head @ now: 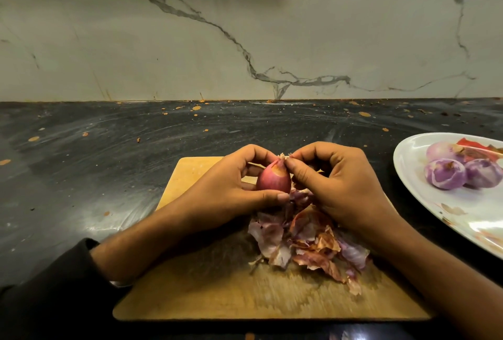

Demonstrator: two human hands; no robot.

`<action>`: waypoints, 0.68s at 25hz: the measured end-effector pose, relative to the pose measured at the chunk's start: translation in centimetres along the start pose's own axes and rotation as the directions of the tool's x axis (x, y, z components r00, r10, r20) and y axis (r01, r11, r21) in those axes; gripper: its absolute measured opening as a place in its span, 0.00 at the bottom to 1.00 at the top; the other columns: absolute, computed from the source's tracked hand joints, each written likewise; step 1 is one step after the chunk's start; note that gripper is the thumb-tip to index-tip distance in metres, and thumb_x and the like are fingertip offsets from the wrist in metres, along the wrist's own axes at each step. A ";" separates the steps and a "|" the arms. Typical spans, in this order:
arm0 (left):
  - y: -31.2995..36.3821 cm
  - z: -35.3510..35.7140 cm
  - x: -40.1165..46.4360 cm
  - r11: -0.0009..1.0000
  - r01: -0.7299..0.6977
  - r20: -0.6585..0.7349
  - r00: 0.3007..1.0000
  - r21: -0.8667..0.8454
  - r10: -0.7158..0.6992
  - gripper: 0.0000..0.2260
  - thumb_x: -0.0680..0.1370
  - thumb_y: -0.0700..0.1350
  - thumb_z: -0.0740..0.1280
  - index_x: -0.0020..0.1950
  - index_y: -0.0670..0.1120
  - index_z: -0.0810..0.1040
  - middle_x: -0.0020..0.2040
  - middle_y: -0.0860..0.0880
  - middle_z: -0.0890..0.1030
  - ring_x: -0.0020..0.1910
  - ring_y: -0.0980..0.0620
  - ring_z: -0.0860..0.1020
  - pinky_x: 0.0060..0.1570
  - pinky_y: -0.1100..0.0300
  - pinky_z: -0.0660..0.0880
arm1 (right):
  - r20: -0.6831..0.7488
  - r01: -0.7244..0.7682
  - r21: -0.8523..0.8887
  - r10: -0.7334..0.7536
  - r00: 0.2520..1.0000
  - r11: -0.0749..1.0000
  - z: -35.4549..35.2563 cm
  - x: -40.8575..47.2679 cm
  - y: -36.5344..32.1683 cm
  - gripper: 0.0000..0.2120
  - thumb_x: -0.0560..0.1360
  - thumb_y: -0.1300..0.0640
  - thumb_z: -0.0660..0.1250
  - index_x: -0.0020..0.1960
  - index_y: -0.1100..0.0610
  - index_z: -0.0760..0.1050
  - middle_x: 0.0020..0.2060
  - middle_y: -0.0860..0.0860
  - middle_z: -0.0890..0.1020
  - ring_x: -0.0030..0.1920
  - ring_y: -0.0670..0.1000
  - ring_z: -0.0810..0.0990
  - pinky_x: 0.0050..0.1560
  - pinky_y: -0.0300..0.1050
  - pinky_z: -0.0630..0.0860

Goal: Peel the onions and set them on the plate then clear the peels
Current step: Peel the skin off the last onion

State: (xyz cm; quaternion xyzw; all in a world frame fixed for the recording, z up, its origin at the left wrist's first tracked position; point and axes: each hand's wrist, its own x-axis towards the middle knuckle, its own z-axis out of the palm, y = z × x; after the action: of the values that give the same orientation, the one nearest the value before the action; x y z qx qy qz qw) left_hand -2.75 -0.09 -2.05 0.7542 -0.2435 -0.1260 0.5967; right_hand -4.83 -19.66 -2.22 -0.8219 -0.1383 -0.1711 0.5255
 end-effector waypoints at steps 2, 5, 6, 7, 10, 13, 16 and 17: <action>0.1 0.0 0.0 0.999 -0.029 -0.003 1.000 0.031 0.029 0.21 0.70 0.40 0.75 0.61 0.46 0.75 0.57 0.45 0.80 0.54 0.50 0.83 0.47 0.58 0.82 | -0.002 -0.013 0.002 0.013 1.000 1.000 0.1 -0.1 -0.1 0.03 0.77 0.59 0.71 0.46 0.56 0.83 0.36 0.49 0.84 0.37 0.44 0.81 0.37 0.34 0.78; 0.1 0.0 0.0 0.998 -0.025 0.029 0.999 -0.053 0.027 0.20 0.72 0.39 0.73 0.63 0.45 0.75 0.57 0.45 0.82 0.57 0.50 0.82 0.52 0.59 0.80 | -0.026 -0.047 -0.006 0.047 0.999 0.999 0.0 -0.1 0.0 0.02 0.77 0.58 0.71 0.46 0.55 0.82 0.36 0.50 0.83 0.38 0.48 0.81 0.38 0.39 0.80; 0.1 0.0 0.0 0.996 -0.013 0.040 0.999 -0.092 0.016 0.20 0.72 0.40 0.72 0.64 0.45 0.75 0.58 0.44 0.83 0.57 0.49 0.82 0.53 0.58 0.80 | -0.040 -0.061 -0.018 0.060 0.997 0.998 -0.1 -0.1 0.1 0.02 0.77 0.57 0.71 0.46 0.54 0.82 0.36 0.50 0.83 0.38 0.48 0.81 0.38 0.41 0.80; 0.1 0.0 0.0 0.993 -0.004 0.047 0.999 -0.115 0.009 0.20 0.73 0.40 0.71 0.64 0.45 0.74 0.58 0.43 0.82 0.58 0.48 0.82 0.54 0.58 0.80 | -0.052 -0.076 -0.036 0.074 0.996 0.996 -0.1 -0.1 0.3 0.03 0.77 0.57 0.71 0.45 0.54 0.82 0.36 0.50 0.84 0.39 0.48 0.81 0.38 0.41 0.80; -0.2 -0.3 0.1 0.995 -0.006 0.040 0.999 -0.103 0.010 0.16 0.79 0.37 0.67 0.66 0.47 0.73 0.59 0.44 0.81 0.58 0.49 0.82 0.54 0.57 0.80 | -0.053 -0.114 -0.105 0.109 0.993 0.988 -0.2 0.1 0.5 0.05 0.78 0.57 0.69 0.43 0.54 0.81 0.35 0.49 0.83 0.37 0.47 0.81 0.37 0.42 0.78; -0.3 -0.5 0.0 0.994 0.004 0.007 1.000 -0.114 -0.003 0.18 0.77 0.43 0.64 0.67 0.50 0.73 0.58 0.45 0.82 0.56 0.47 0.82 0.55 0.53 0.80 | -0.020 -0.123 -0.138 0.121 0.992 0.983 -0.1 0.1 0.3 0.13 0.79 0.59 0.64 0.37 0.59 0.76 0.30 0.50 0.77 0.31 0.46 0.73 0.32 0.42 0.70; -0.3 -0.4 0.1 0.991 0.001 -0.030 1.000 -0.131 -0.005 0.15 0.80 0.42 0.64 0.67 0.50 0.74 0.57 0.44 0.82 0.55 0.47 0.82 0.52 0.55 0.80 | 0.039 -0.069 -0.162 0.076 0.996 0.984 0.0 -0.2 0.2 0.17 0.79 0.56 0.66 0.31 0.58 0.73 0.26 0.50 0.75 0.30 0.46 0.74 0.33 0.47 0.72; -0.4 -0.5 0.1 0.991 -0.002 -0.039 0.999 -0.134 -0.003 0.14 0.81 0.41 0.63 0.67 0.49 0.73 0.57 0.44 0.82 0.55 0.47 0.82 0.53 0.55 0.79 | 0.072 -0.054 -0.182 0.068 0.995 0.982 0.1 -0.3 0.2 0.16 0.78 0.56 0.67 0.31 0.56 0.74 0.27 0.51 0.78 0.31 0.49 0.77 0.35 0.49 0.74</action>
State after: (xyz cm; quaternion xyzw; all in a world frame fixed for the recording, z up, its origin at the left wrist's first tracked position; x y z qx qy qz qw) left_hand -2.32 0.33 -2.30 0.7146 -0.2224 -0.1272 0.6509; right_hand -5.05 -19.70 -2.54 -0.8758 -0.1172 -0.1345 0.4485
